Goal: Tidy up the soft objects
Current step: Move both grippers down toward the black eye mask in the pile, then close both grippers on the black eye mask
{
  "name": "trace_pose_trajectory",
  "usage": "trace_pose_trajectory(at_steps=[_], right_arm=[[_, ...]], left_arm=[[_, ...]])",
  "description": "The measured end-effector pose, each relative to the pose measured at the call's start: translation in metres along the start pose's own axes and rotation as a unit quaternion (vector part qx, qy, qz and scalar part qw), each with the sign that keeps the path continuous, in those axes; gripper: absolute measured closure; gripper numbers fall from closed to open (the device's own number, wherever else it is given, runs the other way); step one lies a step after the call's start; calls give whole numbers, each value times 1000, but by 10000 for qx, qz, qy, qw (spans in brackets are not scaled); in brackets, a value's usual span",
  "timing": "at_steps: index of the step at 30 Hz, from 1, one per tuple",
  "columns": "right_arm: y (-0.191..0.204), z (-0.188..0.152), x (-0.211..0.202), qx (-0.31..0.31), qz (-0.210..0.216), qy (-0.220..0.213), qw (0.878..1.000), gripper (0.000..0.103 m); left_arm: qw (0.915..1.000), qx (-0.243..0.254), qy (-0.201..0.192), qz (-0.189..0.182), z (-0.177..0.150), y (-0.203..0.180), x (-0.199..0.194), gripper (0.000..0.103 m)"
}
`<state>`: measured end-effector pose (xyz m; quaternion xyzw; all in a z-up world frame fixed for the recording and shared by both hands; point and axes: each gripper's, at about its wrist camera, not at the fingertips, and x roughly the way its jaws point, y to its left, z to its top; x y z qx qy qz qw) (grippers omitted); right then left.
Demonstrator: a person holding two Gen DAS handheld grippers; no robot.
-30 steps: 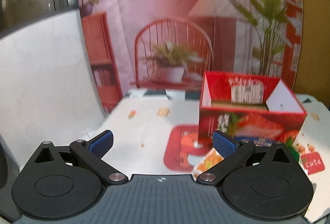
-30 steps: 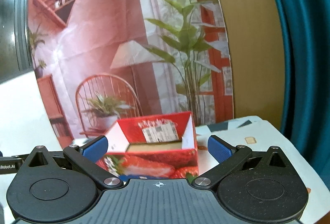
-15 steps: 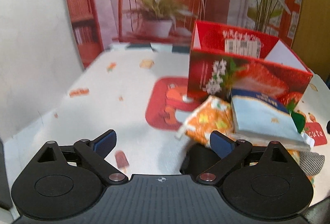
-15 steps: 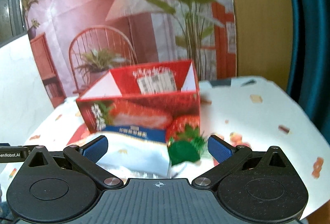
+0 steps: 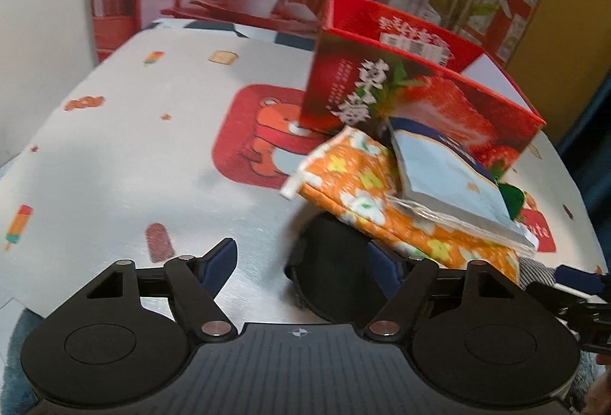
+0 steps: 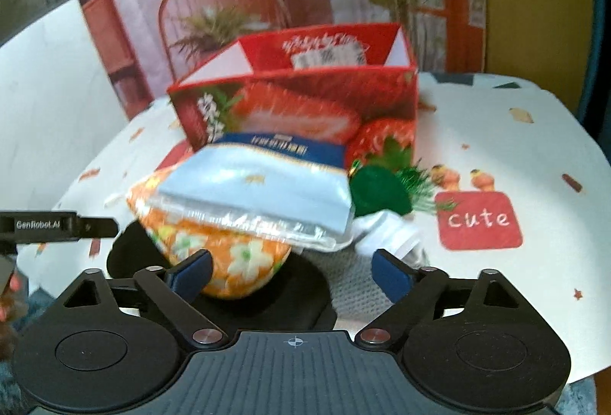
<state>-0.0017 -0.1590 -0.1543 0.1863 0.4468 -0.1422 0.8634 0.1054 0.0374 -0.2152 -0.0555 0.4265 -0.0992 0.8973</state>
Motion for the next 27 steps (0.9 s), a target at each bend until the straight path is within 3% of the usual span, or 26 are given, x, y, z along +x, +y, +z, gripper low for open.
trace_pose_trajectory(at_steps=[9,16,27], right_arm=[[4,-9,24,-147,108,638,9978,22],[-10,-15,39,323,329,931,9946,29],[-11,-13,33,400,482,674,9958,34]], left_arm=[[9992,155,310,-216,-7,-4,17,36],[9977,157,482,-440,-11,-3,24,36],[9959,306,587,-612,-15,-9,25,40]])
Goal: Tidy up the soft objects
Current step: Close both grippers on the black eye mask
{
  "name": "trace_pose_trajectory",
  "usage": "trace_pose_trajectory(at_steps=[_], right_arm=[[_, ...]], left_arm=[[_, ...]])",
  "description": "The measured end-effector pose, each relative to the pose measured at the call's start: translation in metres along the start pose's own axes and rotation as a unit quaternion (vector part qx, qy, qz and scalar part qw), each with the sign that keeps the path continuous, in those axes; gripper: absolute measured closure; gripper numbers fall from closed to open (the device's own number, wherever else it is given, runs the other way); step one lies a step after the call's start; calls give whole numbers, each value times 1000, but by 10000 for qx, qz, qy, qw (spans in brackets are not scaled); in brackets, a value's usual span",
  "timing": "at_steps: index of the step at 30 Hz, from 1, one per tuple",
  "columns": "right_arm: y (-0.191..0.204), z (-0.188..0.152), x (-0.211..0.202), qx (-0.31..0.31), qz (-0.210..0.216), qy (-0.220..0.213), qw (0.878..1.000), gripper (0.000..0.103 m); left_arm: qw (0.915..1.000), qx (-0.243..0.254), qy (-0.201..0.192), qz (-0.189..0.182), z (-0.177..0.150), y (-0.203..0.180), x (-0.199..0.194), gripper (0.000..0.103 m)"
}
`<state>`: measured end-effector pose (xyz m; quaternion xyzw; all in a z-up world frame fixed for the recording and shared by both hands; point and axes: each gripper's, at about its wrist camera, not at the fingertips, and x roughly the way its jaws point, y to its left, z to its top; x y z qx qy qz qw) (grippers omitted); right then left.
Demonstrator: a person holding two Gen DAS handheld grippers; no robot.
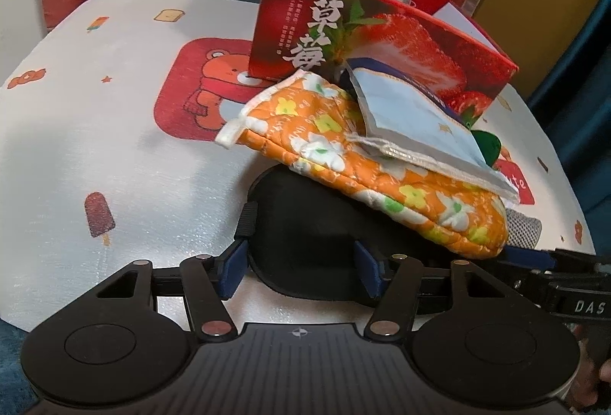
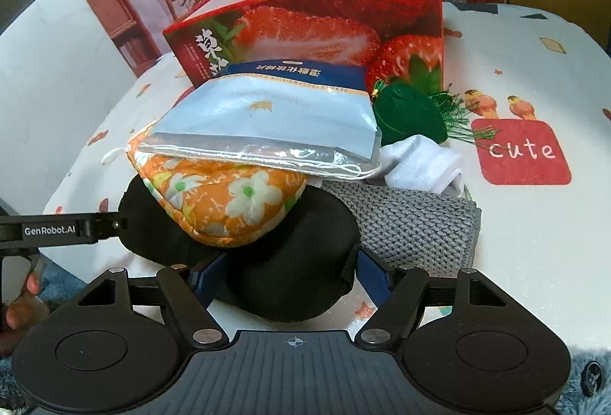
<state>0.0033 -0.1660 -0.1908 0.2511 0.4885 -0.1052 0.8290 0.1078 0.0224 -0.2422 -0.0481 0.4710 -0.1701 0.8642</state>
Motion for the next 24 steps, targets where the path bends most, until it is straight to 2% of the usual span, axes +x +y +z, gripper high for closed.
trace_pose_trajectory(at_steps=[5,11,17,21,24], right_arm=[[-1,0,-3,39,46,-200,9998,38],[0,4,-14,-50,27,-679,9977,52],[-2,6,-14,-127,18,-817,9966,67],[-3,3,-12,-118,-81,-859,9962,75],[-5,2,-12,-68,-98,-884,9960,77]], left_arm=[[10000,78,38,-22,-1,-2,1,40],[9998,189,8,-90,-2,-4,-1,43],[9997,224,8,-100,-1,-5,0,44],[9998,87,-9,-183,0,1,-2,44],[9987,-321,-41,-389,2,13,-4,44]])
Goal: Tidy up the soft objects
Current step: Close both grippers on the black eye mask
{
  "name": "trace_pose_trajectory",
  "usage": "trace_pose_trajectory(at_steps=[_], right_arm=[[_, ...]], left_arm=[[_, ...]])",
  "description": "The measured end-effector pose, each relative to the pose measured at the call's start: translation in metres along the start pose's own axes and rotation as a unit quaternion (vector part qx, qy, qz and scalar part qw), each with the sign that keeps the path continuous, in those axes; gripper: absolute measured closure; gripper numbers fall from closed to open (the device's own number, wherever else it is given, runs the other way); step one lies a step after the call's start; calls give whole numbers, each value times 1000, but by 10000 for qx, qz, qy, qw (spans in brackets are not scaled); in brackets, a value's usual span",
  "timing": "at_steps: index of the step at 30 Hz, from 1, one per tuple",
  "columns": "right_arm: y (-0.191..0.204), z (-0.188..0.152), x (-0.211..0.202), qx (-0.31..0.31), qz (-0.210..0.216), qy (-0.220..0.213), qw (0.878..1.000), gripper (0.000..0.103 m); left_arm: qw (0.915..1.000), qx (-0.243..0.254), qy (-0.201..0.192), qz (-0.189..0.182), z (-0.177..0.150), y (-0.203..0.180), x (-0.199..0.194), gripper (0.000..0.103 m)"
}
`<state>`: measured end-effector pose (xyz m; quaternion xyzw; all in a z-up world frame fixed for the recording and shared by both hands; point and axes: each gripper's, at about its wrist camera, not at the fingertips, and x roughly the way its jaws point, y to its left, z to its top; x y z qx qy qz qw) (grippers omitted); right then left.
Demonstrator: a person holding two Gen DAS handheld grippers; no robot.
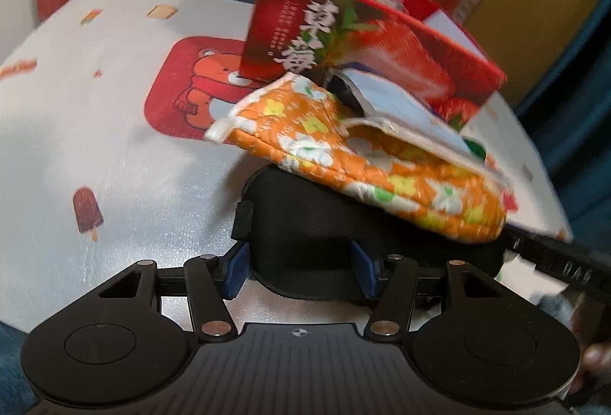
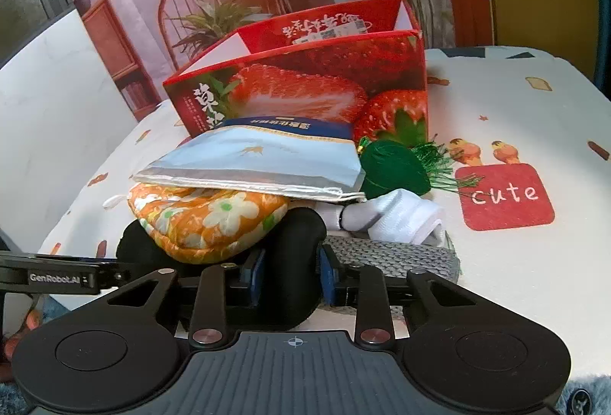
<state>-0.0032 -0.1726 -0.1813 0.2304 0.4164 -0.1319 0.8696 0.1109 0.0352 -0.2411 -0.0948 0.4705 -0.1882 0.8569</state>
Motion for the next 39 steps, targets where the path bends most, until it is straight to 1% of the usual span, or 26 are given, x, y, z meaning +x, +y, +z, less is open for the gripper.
trace_pose_trajectory(at_steps=[2,4,13,17,21,24,27,31,39], right_arm=[[-2,0,0,30,1,-12,10000,78],[-3,0,0,61,2,-6,10000,79],[-4,-1,3,144,33,73,9999,80],[-4,-1,5,169,48,111,9998,79],[-11,-2,6,388,156,117,9991,78],[-18,-4,9,643,228,190,9975,72],[-23,-7,14,829,266,317,9957,70],[-24,-9,20,928,294,444,9943,65],[-27,-11,24,1091,341,601,9916,58]], left_arm=[[9996,-275,-32,-96,1,9,-1,44],[9990,-422,-71,-103,3,12,-1,45],[9976,-681,-138,-46,6,18,0,45],[9983,-579,-95,-18,4,16,2,47],[9989,-407,-214,6,3,12,-2,62],[9989,-394,-242,72,1,11,-5,69],[9992,-273,-273,136,1,8,-6,72],[9995,-36,-229,232,1,3,-5,72],[9997,-52,-57,249,-1,6,1,72]])
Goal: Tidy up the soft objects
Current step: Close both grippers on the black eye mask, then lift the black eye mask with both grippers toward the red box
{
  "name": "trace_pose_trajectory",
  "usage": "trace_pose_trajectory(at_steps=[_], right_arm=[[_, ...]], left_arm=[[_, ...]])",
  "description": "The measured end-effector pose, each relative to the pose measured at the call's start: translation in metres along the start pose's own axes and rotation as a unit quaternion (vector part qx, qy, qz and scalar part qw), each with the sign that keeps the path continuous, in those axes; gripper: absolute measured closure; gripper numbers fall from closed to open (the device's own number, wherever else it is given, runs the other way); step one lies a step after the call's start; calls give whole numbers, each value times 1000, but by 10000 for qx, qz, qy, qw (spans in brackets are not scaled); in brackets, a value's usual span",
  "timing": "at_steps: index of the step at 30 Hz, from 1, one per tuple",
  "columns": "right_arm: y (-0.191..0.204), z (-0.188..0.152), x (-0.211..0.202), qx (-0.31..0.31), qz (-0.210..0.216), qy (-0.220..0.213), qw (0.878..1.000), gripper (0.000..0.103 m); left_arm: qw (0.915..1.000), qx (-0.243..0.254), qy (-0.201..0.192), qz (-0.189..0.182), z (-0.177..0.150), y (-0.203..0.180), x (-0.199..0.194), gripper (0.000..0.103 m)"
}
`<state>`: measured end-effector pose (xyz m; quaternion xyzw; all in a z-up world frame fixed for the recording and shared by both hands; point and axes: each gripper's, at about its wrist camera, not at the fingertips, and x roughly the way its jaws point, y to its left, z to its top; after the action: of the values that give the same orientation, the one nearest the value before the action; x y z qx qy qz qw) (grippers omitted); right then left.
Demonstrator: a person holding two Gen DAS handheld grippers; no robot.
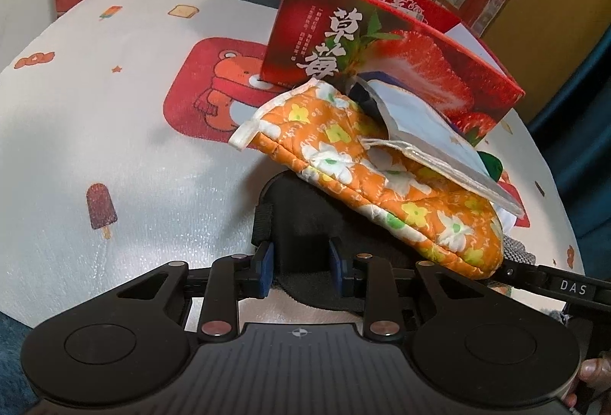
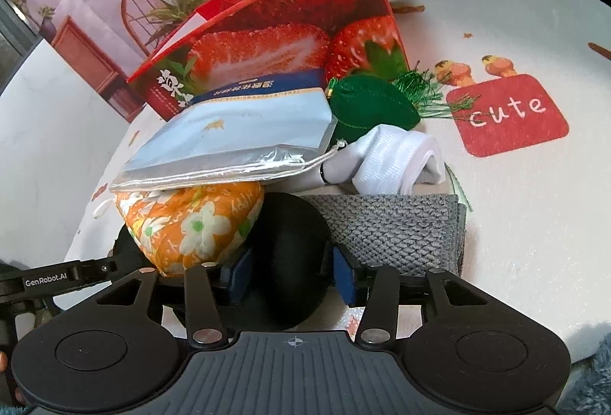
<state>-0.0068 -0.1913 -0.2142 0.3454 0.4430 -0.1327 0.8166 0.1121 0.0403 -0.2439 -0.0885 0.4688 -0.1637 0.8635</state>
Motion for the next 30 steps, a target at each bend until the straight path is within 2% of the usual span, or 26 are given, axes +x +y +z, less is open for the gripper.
trace_pose_trajectory(at_steps=[6,16,17,18,22,24,27,30], right_arm=[[0,0,2,14,30,55,10000,53],[-2,0,5,114,171,12,9998,49],[-2,0,4,135,197,8,9997,51],[-2,0,3,157,227,1,9996,59],[5,1,-11,-13,306,-242,9992,70],[12,3,-20,-199,327,-430,9983,76],[21,5,-34,-409,440,-703,9957,88],[28,8,-48,-606,613,-961,9916,92]], left_arm=[[9999,8,154,64,-1,-1,7,71],[9998,87,151,114,-1,-4,10,71],[9998,86,151,117,-1,-4,10,72],[9998,82,150,113,-1,-3,9,72],[9999,53,92,100,-2,-1,5,73],[9999,91,7,89,-1,-2,-2,79],[9993,145,-347,19,0,-3,-21,88],[9968,322,-731,-4,2,-10,-40,90]])
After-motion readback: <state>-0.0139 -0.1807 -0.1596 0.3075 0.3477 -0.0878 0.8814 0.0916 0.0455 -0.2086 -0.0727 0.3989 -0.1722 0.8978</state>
